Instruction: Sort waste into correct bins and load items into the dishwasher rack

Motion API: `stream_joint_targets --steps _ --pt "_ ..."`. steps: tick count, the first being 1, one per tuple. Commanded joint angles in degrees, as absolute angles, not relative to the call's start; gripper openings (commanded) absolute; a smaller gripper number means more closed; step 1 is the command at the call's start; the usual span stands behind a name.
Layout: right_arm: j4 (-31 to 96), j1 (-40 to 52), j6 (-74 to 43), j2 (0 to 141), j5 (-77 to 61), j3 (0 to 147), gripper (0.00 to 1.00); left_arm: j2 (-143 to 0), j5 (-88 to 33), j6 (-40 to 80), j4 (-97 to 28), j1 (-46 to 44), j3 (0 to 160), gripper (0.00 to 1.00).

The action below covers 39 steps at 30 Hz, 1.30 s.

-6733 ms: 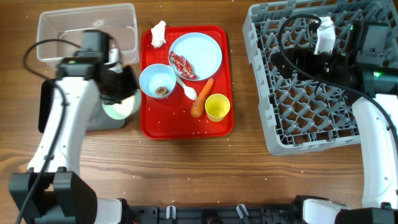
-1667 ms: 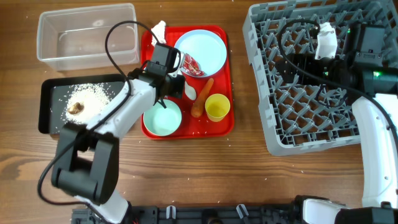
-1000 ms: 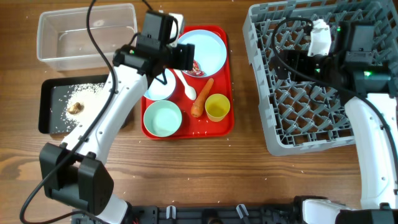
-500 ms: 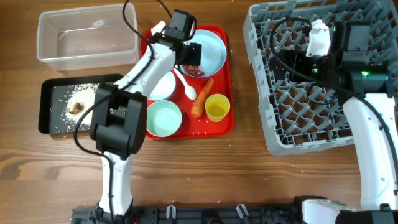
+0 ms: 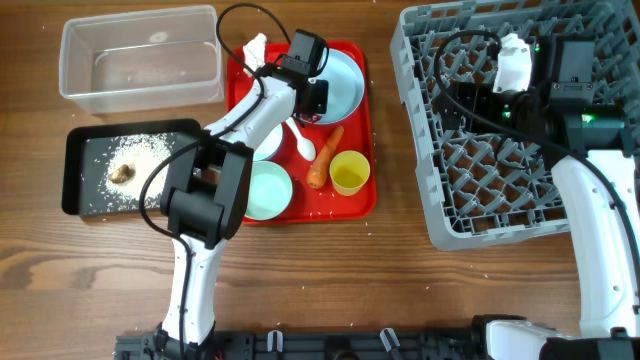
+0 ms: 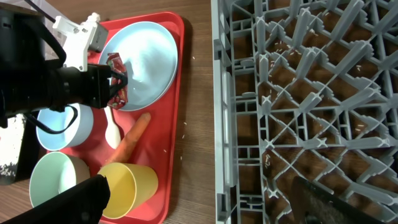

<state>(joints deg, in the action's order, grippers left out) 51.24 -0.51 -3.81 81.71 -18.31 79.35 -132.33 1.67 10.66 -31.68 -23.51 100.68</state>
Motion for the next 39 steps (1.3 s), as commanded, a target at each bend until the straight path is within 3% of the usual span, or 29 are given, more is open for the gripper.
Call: stream_joint_targets --steps 1,9,16,17,19,28,33,39 --pt "51.3 -0.4 -3.0 82.2 -17.4 81.1 0.95 -129.8 0.9 10.8 -33.3 -23.1 101.4 0.04" --pt "51.2 -0.4 -3.0 82.2 -17.4 81.1 0.95 -114.1 6.9 10.7 -36.4 -16.6 105.4 0.04" --pt "51.1 -0.4 -3.1 82.2 -17.4 81.1 0.95 -118.9 8.4 6.2 -32.8 1.1 105.2 0.04" --pt "51.1 -0.4 -3.2 82.2 -17.4 81.1 0.95 -120.4 5.9 6.3 -31.8 2.9 105.2 0.15" --pt "51.1 -0.4 -3.2 82.2 -17.4 81.1 0.95 -122.9 2.3 6.5 -29.7 5.1 105.2 1.00" --pt "50.9 -0.4 -3.2 82.2 -17.4 81.1 0.95 -123.3 -2.5 4.7 -24.4 -1.3 106.2 0.99" --pt "50.9 -0.4 -3.2 82.2 -17.4 81.1 0.95 -125.4 3.4 -1.3 -23.0 -10.6 106.2 0.93" --pt "50.9 -0.4 -3.0 82.2 -16.3 81.1 0.96 -133.1 3.7 -0.4 -20.4 -11.8 106.2 0.80"
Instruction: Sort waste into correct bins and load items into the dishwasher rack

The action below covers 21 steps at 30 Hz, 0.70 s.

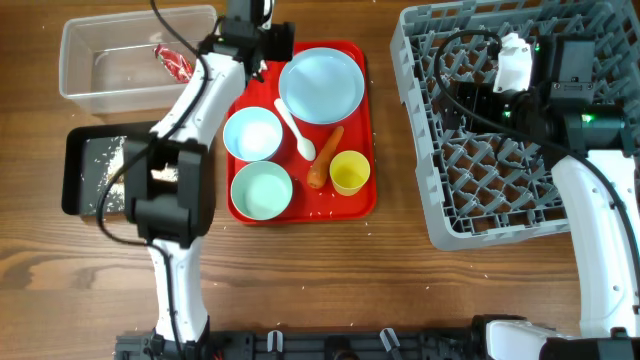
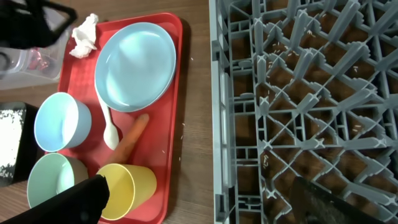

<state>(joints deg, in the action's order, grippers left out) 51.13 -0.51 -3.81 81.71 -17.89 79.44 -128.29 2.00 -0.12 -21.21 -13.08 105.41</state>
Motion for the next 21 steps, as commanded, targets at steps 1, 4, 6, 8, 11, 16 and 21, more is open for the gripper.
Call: stream_joint_targets --steps 1,4,6,8,11,16,21 --pt "50.9 -0.4 -3.0 82.2 -16.3 81.1 0.96 -134.1 3.8 -0.4 -19.9 -11.8 106.2 0.78" --pt "50.9 -0.4 -3.1 82.2 -16.3 81.1 0.96 -136.5 4.2 2.5 -18.3 -11.7 106.2 0.72" --pt "50.9 -0.4 -3.1 82.2 -16.3 81.0 0.96 -138.2 4.2 4.8 -17.7 -11.7 106.2 0.64" --pt "50.9 -0.4 -3.1 82.2 -16.3 81.1 0.96 -139.3 4.2 6.1 -18.2 -11.7 106.2 0.50" --pt "50.9 -0.4 -3.1 82.2 -16.3 81.1 0.96 -139.0 4.2 6.5 -19.0 -11.7 106.2 0.19" --pt "51.2 -0.4 -3.1 82.2 -16.3 81.1 0.96 -132.3 4.1 7.0 -22.0 -11.8 106.2 0.04" --pt "51.2 -0.4 -3.2 82.2 -16.3 81.1 0.96 -116.9 5.1 6.9 -25.2 -10.6 106.2 0.04"
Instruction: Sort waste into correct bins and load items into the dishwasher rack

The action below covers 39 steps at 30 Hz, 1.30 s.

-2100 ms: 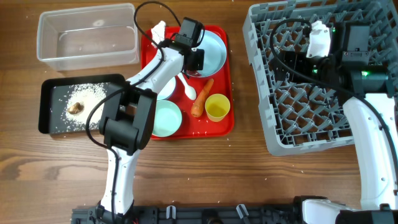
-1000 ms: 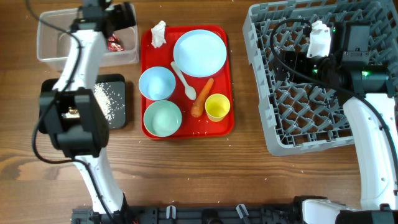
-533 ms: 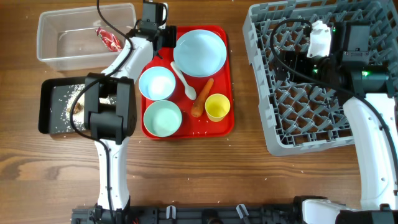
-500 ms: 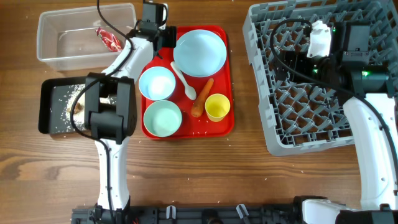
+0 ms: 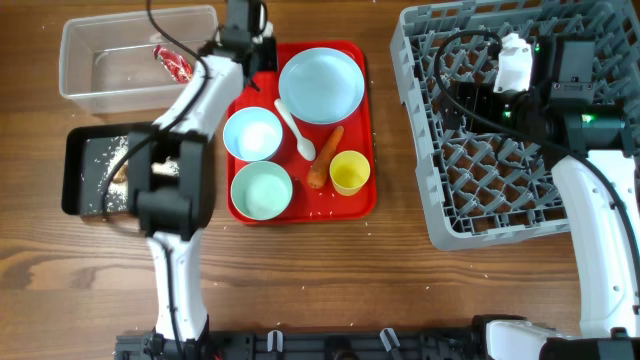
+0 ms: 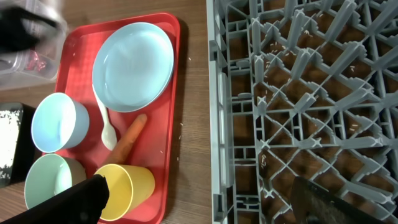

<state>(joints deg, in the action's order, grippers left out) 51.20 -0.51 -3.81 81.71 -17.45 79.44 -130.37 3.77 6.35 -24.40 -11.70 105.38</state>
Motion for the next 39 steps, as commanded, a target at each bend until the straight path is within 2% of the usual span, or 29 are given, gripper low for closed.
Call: stream_joint_targets --steps 1,3,7,8,9,10,11,12,22,25,28,29,30,34,37,39 --pt "51.2 -0.4 -3.2 82.2 -16.3 81.1 0.96 -114.2 7.4 6.9 -26.4 -9.5 106.2 0.04" --pt "51.2 -0.4 -3.2 82.2 -16.3 81.1 0.96 -113.2 13.2 6.9 -28.2 -6.1 106.2 0.04" --pt "51.3 -0.4 -3.2 82.2 -16.3 81.1 0.96 -118.0 12.3 6.9 -29.4 1.5 106.0 0.06" --pt "51.3 -0.4 -3.2 82.2 -16.3 81.0 0.96 -120.0 11.8 6.9 -28.6 3.0 106.0 0.14" --pt "51.4 -0.4 -3.2 82.2 -16.3 81.0 0.96 -122.3 10.4 6.9 -27.6 4.5 106.0 0.38" --pt "51.5 -0.4 -3.2 82.2 -16.3 81.0 0.96 -123.5 9.0 6.9 -27.2 5.2 106.0 0.56" --pt "51.7 -0.4 -3.2 82.2 -16.3 81.1 0.96 -124.6 7.4 6.9 -27.0 5.7 106.0 0.87" --pt "51.9 -0.4 -3.2 82.2 -16.3 81.0 0.96 -125.3 6.6 6.9 -27.1 5.9 106.0 1.00" --pt "52.7 -0.4 -3.0 82.2 -16.3 81.0 0.96 -117.6 6.6 6.5 -29.5 0.6 106.2 1.00" --pt "52.8 -0.4 -3.0 82.2 -16.3 81.0 0.96 -112.8 3.2 6.5 -39.0 -3.6 106.2 0.93" --pt "53.0 -0.4 -3.0 82.2 -16.3 81.1 0.96 -110.2 -2.5 6.5 -54.6 -10.1 106.1 0.73" --pt "53.4 -0.4 -3.0 82.2 -16.3 81.0 0.96 -110.8 -7.2 6.7 -64.4 -15.3 105.2 0.73" --pt "53.4 -0.4 -3.0 82.2 -16.3 81.0 0.96 -111.2 -8.0 6.7 -65.3 -16.9 104.1 0.74" --pt "53.3 -0.4 -3.0 82.2 -16.3 81.0 0.96 -114.0 -8.1 6.2 -59.2 -24.2 95.6 0.82" --pt "53.6 -0.4 -3.0 82.2 -16.3 81.0 0.96 -115.9 -8.1 6.0 -50.9 -27.0 90.3 0.82" --pt "53.9 -0.4 -3.0 82.2 -16.3 81.0 0.96 -117.5 -8.1 4.5 -48.4 -28.3 90.0 0.86"
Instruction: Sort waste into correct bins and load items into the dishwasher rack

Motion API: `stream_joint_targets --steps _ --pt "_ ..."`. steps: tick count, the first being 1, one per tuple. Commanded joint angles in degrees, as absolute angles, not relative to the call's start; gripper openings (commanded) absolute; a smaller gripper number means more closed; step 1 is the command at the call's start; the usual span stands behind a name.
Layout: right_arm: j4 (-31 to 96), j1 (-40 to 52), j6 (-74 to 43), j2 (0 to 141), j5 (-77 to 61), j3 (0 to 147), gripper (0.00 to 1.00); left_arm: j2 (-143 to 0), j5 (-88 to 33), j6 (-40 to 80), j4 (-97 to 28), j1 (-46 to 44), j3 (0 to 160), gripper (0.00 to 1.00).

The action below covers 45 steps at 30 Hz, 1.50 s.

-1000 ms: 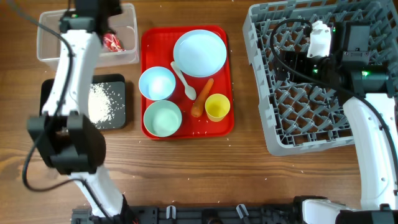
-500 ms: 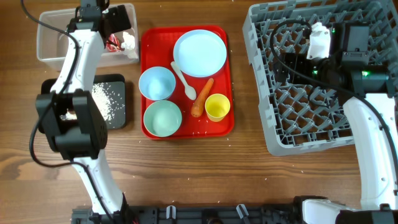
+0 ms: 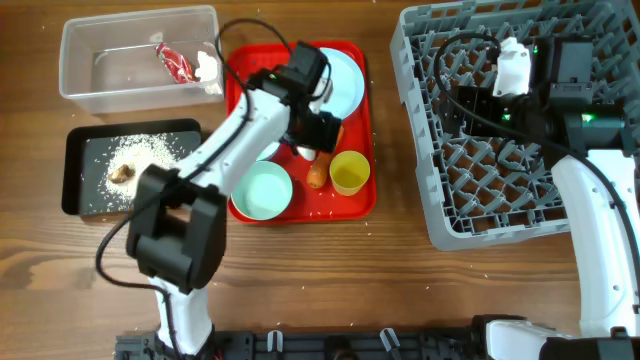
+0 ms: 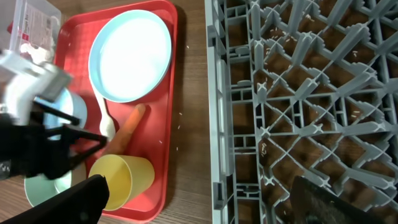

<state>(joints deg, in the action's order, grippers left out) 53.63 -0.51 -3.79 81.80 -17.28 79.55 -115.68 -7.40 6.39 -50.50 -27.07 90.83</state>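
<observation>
My left gripper (image 3: 318, 135) hovers open over the middle of the red tray (image 3: 368, 120), right above the white spoon (image 4: 106, 124) and the carrot (image 3: 318, 175). In the right wrist view the left gripper (image 4: 93, 140) is blurred. On the tray are a pale blue plate (image 3: 345, 80), a yellow cup (image 3: 350, 172), a green bowl (image 3: 262, 190) and a blue bowl (image 4: 65, 109) mostly under the arm. The red wrapper (image 3: 175, 62) and white tissue (image 3: 208, 68) lie in the clear bin (image 3: 100, 90). My right gripper (image 4: 205, 208) hangs wide open over the rack's left edge, holding nothing.
The grey dishwasher rack (image 3: 430, 150) fills the right side, with rice grains scattered in it. A black tray (image 3: 75, 170) with rice and a food scrap sits left of the red tray. Bare wooden table lies between the red tray and the rack.
The white tissue has gone from the tray's back left corner into the clear bin. My left gripper has moved from that corner to the tray's middle, over the spoon and carrot. The right arm stayed put.
First my left gripper held the red wrapper over the blue plate. Then the wrapper lay in the clear bin and the gripper was at the tray's back left, where the tissue was. Now the tissue is in the bin too, and the gripper is back over the tray.
</observation>
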Motion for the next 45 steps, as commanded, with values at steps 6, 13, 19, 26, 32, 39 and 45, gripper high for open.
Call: stream_joint_targets --steps 6,13,19,26,32,39,45 --pt "54.3 -0.4 -3.0 82.2 -16.3 81.0 0.96 -124.2 -9.3 3.0 -48.2 -28.8 90.0 0.87" --pt "54.3 -0.4 -3.0 82.2 -16.3 81.0 0.96 -125.6 -9.6 3.0 -48.2 -29.1 90.0 0.44" --pt "54.0 -0.4 -3.0 82.2 -16.3 81.0 0.96 -125.1 -9.6 3.5 -51.2 -29.1 90.7 0.11" --pt "53.8 -0.4 -3.0 82.2 -16.3 81.0 0.96 -116.9 -9.0 3.5 -62.8 -27.0 102.7 0.05" --pt "53.6 -0.4 -3.1 82.2 -16.3 81.0 0.96 -107.2 4.6 12.4 -76.3 -17.3 103.9 0.04" --pt "53.6 -0.4 -3.2 82.2 -16.3 81.0 0.96 -106.6 4.9 17.2 -71.5 4.0 92.8 0.04" --pt "53.6 -0.4 -3.2 82.2 -16.4 81.0 0.96 -106.6 4.1 17.6 -53.0 13.2 76.0 0.10"
